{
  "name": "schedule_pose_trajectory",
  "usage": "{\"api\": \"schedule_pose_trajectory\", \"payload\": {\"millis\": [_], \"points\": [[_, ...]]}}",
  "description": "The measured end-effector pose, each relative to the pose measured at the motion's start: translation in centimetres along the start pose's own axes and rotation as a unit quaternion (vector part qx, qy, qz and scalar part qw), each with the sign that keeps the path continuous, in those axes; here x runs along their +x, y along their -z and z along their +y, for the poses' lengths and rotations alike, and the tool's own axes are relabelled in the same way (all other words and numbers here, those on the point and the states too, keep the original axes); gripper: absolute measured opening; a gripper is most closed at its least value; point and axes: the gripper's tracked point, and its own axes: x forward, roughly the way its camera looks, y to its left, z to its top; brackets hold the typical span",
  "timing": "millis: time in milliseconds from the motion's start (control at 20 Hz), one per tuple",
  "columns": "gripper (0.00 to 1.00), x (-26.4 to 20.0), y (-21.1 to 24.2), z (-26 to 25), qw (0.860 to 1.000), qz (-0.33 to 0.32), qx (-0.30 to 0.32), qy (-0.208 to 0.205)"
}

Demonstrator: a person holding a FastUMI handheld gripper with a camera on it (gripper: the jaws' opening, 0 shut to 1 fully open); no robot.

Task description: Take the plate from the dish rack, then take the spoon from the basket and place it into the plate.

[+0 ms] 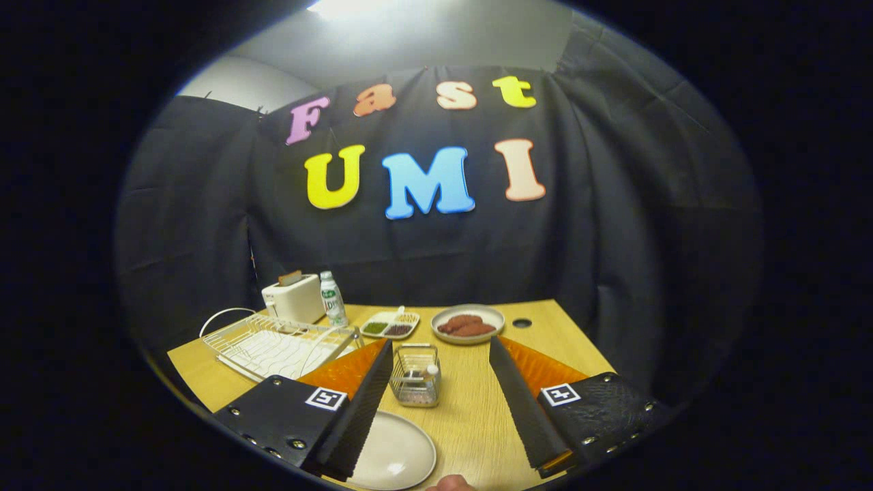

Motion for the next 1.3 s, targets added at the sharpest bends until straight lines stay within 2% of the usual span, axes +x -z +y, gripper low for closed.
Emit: {"api": "schedule_pose_trajectory", "payload": {"millis": [150, 500, 750, 850, 900, 1000, 1050, 1100, 1200, 1300], "points": [[0.88, 2.0, 2.2, 0.3, 0.999, -0.009, -0.033, 0.004], [0.88, 7.2, 5.7, 1.5, 0.999, -0.023, -0.045, -0.01], [0.88, 10.6, 8.3, 1.5, 0.999, -0.014, -0.032, -0.009], [0.83, 11.4, 9.8, 1.3, 1.0, 0.005, -0.028, -0.002], [0.76, 11.7, 10.5, 1.8, 0.999, 0.016, -0.028, -0.013], [0.54, 11.3, 10.4, 2.0, 0.999, 0.015, -0.031, -0.023], [0.26, 12.0, 10.2, 3.2, 0.999, 0.01, -0.022, -0.039], [0.25, 11.2, 9.7, 3.5, 0.999, 0.014, -0.027, -0.041], [0.11, 11.6, 9.9, 3.7, 0.998, 0.026, -0.035, -0.041], [0.1, 11.1, 9.0, 4.3, 0.998, 0.032, -0.024, -0.046]]}}
